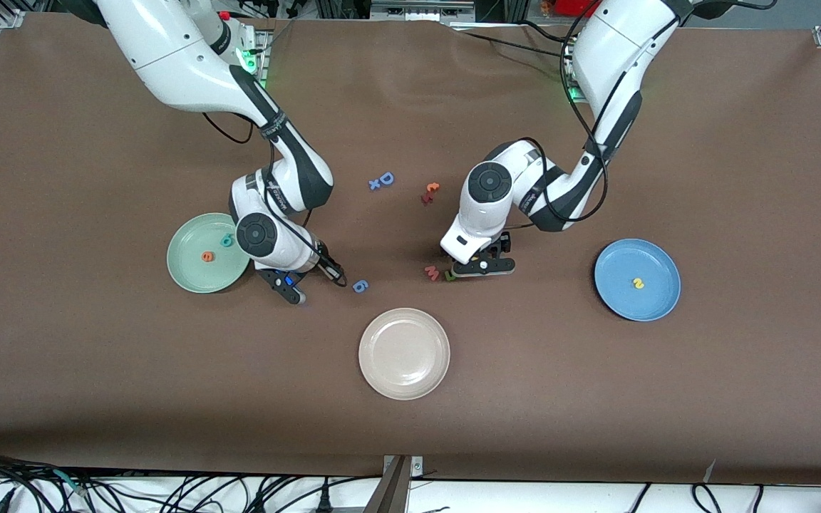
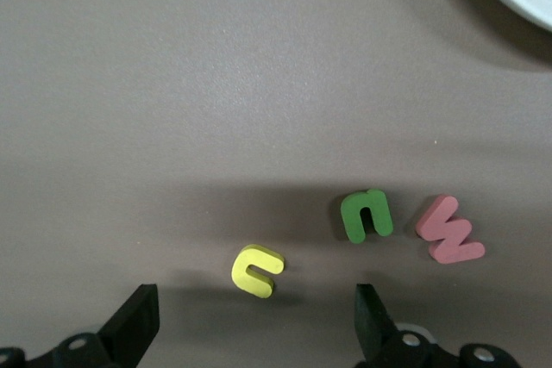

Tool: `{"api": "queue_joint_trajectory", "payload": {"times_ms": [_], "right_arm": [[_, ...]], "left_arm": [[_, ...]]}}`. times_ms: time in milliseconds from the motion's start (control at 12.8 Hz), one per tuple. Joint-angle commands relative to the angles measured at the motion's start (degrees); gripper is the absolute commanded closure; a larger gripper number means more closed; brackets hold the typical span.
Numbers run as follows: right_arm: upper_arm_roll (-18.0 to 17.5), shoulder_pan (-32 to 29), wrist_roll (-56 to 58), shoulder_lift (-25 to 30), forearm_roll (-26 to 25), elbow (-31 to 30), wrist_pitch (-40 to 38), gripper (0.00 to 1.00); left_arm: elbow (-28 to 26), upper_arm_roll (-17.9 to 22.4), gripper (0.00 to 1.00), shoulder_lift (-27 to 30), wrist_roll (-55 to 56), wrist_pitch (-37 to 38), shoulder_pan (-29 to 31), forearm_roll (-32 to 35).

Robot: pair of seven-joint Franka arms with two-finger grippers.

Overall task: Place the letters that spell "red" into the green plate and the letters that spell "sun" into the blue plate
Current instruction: 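Grasp the teal r with the right gripper while the left gripper lowers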

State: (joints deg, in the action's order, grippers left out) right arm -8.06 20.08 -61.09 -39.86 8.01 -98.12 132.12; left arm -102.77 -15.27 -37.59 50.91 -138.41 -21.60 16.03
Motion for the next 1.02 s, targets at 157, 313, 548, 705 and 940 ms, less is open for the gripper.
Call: {"api": "queue_joint_trajectory", "payload": {"times_ms": [157,313,548,705,940], "right_arm": [[5.07,-1.27,9.22,6.98,0.34,-0.23,-12.56,0.65],[5.08,-2.15,9.42,7.52,0.52,-0.23,-13.99,0.65],[4.37,-0.84,7.05,6.82,1.22,-0.41,-10.85,0.65],[4.19,2.05,3.02,4.54,1.40,-0.32,-5.06,0.65],[4.19,4.61,0.19,1.29,1.40,-0.41,1.72,0.65]], "left_arm": [[-2.61,-0.03,0.00,1.20,0.86,-1.68,-0.19,2.43],[-2.61,-0.03,0.00,1.02,1.04,-1.68,-0.19,3.56],[-2.61,-0.03,0.00,0.58,1.21,-2.29,0.24,4.10],[-2.61,-0.03,0.00,0.32,1.21,-3.00,0.42,4.10],[-2.52,-0.03,0.01,0.06,1.30,-3.44,0.42,4.01]]}}
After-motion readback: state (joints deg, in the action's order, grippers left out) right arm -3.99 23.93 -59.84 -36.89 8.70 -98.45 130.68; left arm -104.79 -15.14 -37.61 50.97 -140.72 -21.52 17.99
